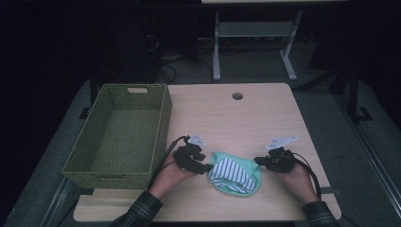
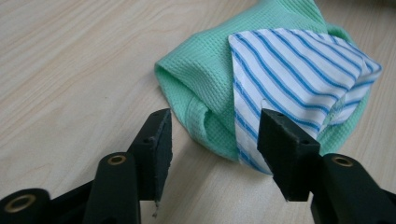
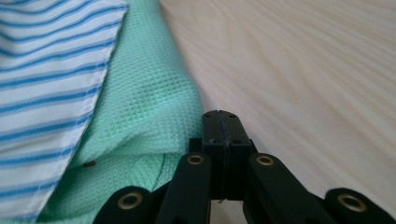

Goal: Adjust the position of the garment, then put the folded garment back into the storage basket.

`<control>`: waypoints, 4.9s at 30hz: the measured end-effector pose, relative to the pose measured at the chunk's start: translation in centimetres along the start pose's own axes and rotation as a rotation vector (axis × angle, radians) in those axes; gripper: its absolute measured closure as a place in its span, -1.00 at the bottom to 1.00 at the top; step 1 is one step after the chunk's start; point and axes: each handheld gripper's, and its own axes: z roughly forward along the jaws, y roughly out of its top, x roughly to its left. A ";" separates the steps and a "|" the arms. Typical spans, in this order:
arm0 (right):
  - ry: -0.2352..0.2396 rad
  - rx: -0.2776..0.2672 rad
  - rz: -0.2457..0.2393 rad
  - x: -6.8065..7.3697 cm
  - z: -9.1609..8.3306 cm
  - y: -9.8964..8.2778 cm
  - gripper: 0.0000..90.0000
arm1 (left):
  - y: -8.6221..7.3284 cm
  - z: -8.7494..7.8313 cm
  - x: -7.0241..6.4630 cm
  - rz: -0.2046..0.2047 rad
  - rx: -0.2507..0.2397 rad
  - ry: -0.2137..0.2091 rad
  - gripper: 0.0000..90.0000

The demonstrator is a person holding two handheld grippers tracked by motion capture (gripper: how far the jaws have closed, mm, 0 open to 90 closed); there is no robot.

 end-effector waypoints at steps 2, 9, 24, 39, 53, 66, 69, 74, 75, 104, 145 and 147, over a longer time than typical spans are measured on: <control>0.003 -0.002 -0.005 0.5 -0.2 -0.2 0.99 | 0.0 -0.3 0.1 0.014 0.008 -0.001 -0.08; 0.033 0.012 -0.046 2.5 -0.4 -0.5 0.99 | -0.2 -1.0 -0.7 0.036 0.013 -0.014 -0.26; 0.136 -0.001 -0.124 6.7 0.3 0.2 0.99 | -0.8 -1.7 -3.1 0.103 0.047 -0.015 -0.47; 0.036 -0.034 -0.066 4.7 -0.3 0.0 0.69 | -2.3 -0.8 -4.8 0.116 0.093 -0.004 -0.50; -0.166 -0.030 0.054 1.2 -0.5 -1.1 -0.19 | -3.2 1.3 -5.7 0.138 0.162 0.036 -0.65; -0.232 -0.035 0.157 -0.7 -0.4 -1.9 -0.48 | -3.5 1.8 -6.6 0.178 0.167 0.102 -0.71; -0.234 -0.044 0.167 -0.9 -0.3 -2.1 -0.54 | -3.4 1.8 -6.7 0.175 0.171 0.109 -0.69; -0.239 -0.058 0.167 -0.9 -0.1 -2.2 -0.64 | -3.4 1.7 -6.6 0.187 0.161 0.121 -0.52; -0.239 -0.064 0.164 -0.9 0.0 -2.3 -0.65 | -3.4 1.7 -6.5 0.187 0.158 0.120 -0.48; -0.253 -0.091 0.166 -0.9 0.2 -2.5 -0.72 | -2.7 0.6 -3.7 0.119 0.105 0.044 0.65; -0.253 -0.089 0.171 -0.9 0.2 -2.5 -0.72 | 2.2 -6.6 -1.7 0.037 -0.081 -0.008 0.67; -0.253 -0.089 0.172 -0.9 0.2 -2.5 -0.72 | 2.5 -7.0 -1.4 0.035 -0.083 -0.005 0.67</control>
